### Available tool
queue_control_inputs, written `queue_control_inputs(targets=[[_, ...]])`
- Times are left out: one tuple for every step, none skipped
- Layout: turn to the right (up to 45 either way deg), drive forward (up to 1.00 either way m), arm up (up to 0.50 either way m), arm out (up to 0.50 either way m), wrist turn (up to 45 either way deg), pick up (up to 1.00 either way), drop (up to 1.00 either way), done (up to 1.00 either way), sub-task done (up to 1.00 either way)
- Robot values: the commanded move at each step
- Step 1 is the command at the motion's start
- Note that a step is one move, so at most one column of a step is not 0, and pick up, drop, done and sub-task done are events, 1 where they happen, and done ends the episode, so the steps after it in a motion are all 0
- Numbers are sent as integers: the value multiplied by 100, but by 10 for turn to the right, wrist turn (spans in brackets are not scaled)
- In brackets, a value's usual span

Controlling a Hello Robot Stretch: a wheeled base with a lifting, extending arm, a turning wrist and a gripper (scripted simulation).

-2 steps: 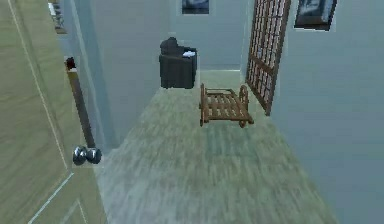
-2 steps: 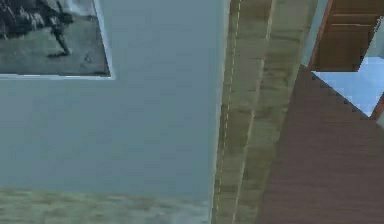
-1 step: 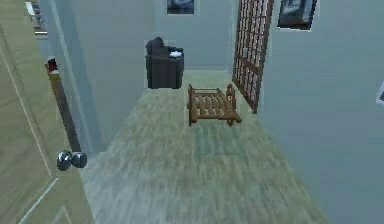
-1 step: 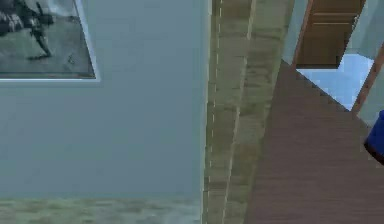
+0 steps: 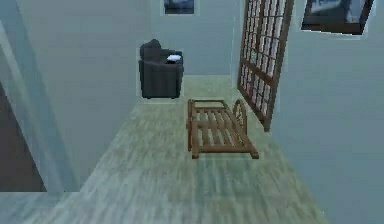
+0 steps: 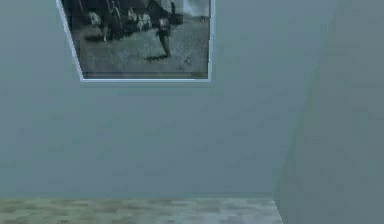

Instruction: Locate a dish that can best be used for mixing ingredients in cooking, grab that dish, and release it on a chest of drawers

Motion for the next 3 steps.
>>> queue_control_inputs(targets=[[0,35,0,0,0,0,0,0,0],[-450,0,0,0,0,0,0,0,0],[-270,0,0,0,0,0,0,0,0]])
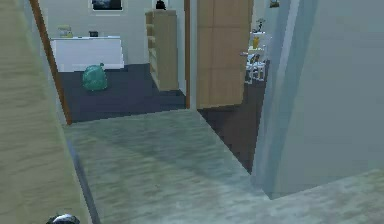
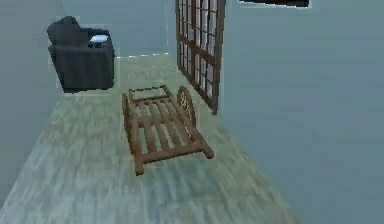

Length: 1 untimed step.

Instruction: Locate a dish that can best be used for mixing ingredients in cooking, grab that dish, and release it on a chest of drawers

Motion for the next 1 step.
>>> queue_control_inputs(targets=[[0,100,0,0,0,0,0,0,0]])
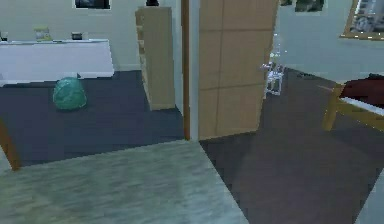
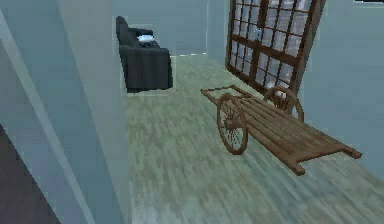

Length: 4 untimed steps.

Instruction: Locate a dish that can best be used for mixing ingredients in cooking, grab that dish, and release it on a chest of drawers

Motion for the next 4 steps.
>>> queue_control_inputs(targets=[[-30,0,0,0,0,0,0,0,0],[0,55,0,0,0,0,0,0,0],[240,0,0,0,0,0,0,0,0],[0,60,0,0,0,0,0,0,0]])
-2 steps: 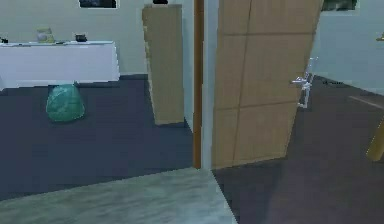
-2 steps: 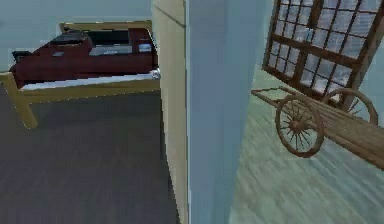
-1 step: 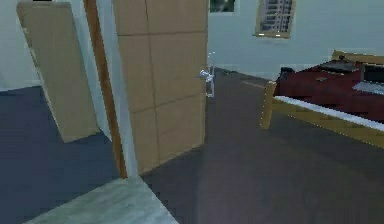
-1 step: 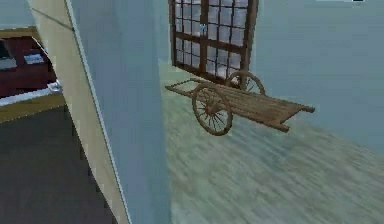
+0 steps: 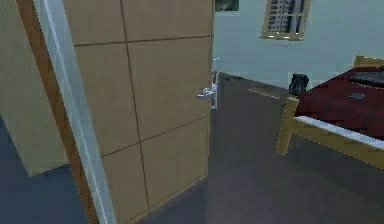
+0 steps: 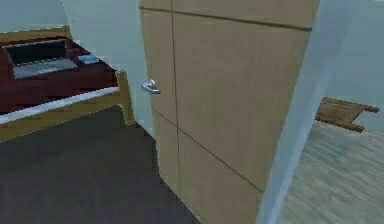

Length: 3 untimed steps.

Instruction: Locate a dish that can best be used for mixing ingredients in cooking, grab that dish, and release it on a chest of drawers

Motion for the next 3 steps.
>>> queue_control_inputs(targets=[[270,0,0,0,0,0,0,0,0],[0,100,0,0,0,0,0,0,0],[30,0,0,0,0,0,0,0,0]])
